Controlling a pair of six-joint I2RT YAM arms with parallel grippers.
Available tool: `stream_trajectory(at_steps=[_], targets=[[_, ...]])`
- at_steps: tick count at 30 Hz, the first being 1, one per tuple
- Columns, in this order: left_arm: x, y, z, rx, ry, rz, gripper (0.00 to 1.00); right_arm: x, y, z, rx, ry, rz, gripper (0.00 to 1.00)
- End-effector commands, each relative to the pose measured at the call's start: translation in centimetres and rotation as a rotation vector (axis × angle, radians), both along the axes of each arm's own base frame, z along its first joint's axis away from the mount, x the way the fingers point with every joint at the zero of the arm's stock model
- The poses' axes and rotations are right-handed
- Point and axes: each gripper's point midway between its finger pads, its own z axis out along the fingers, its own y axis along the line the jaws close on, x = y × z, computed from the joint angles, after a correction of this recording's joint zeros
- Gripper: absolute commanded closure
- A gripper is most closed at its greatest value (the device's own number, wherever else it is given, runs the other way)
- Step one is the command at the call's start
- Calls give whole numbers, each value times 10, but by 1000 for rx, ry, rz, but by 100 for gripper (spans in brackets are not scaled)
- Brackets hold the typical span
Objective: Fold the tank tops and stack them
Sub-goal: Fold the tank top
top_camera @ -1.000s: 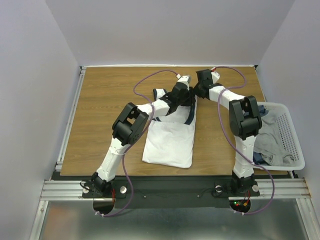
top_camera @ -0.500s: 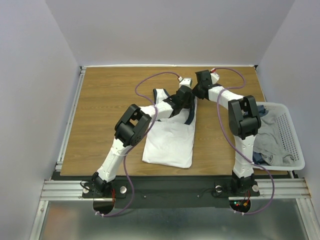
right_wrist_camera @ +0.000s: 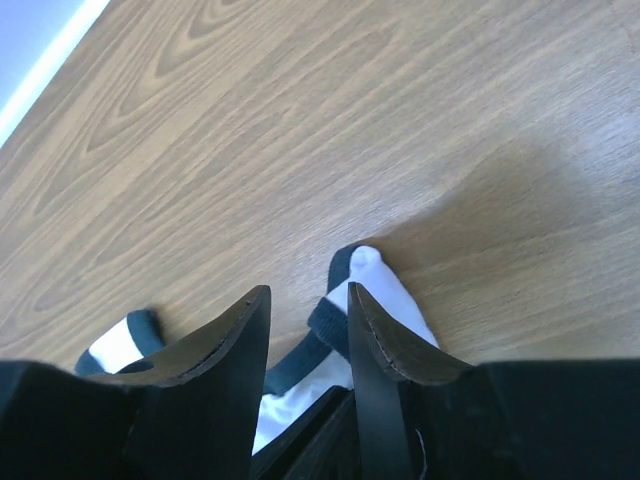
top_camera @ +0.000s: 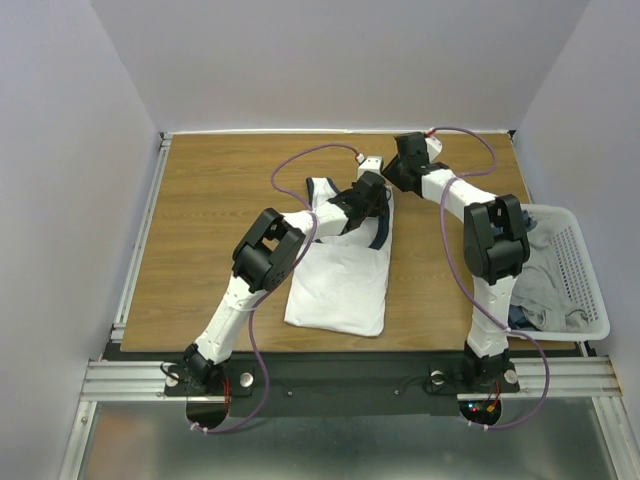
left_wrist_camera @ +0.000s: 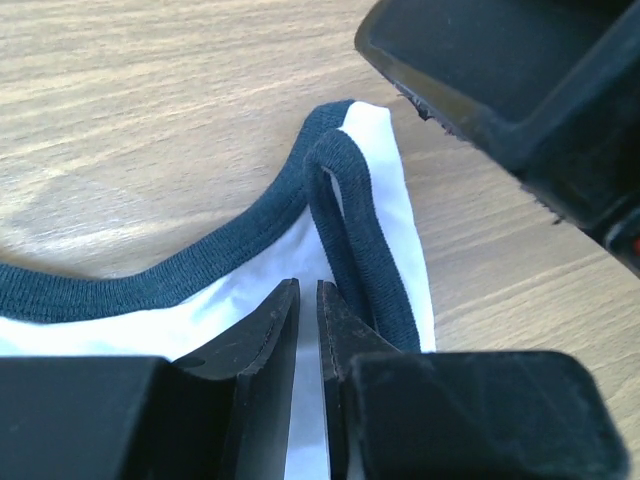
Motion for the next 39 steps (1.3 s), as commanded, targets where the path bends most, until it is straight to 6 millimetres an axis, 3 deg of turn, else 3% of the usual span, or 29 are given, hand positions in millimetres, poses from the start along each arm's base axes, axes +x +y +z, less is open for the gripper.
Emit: stream_trajectory(at_steps=[1,2,5,7,8,10,12,13,14,15,16,17,19,20,22,23,24,27,34,39], targets=[[7,-6,54,-62,-90,13,75,2,10,25,42,-49,20,57],[8,-4,71,-77,-112,24,75,2,11,20,48,-39,16,57],[9,6,96,-90,-141,43,74,2,15,12,57,-25,29,58],[8,15,102,-90,-142,56,72,5,19,16,64,-33,50,58],[7,22,116,-101,-149,75,71,5,23,17,57,-36,79,58],[10,45,116,-109,-121,139,71,11,33,30,27,-68,133,59],[18,85,132,-128,-111,235,71,16,54,39,19,-99,209,59],[13,104,118,-142,-65,289,71,16,61,39,2,-102,246,59],[14,122,118,-156,-55,332,71,18,68,42,1,-110,268,59],[14,140,136,-196,-67,368,71,15,83,40,3,-110,303,59],[19,175,120,-188,-39,433,71,17,92,40,0,-116,323,60],[22,187,125,-228,-36,457,71,17,100,39,-16,-121,344,60],[31,210,115,-240,-8,478,71,12,125,43,-23,-140,393,62],[40,221,99,-244,32,478,71,10,134,37,-37,-133,417,63],[51,227,85,-241,63,462,74,3,160,37,-50,-146,465,64],[61,224,89,-254,64,445,76,0,168,36,-70,-151,492,64],[63,222,65,-236,127,423,80,4,176,35,-88,-164,499,64],[71,220,51,-242,154,424,80,-2,209,27,-155,-187,560,60],[74,219,23,-275,203,410,80,6,227,2,-296,-192,578,57],[81,197,13,-322,239,309,80,12,223,2,-377,-207,526,57]])
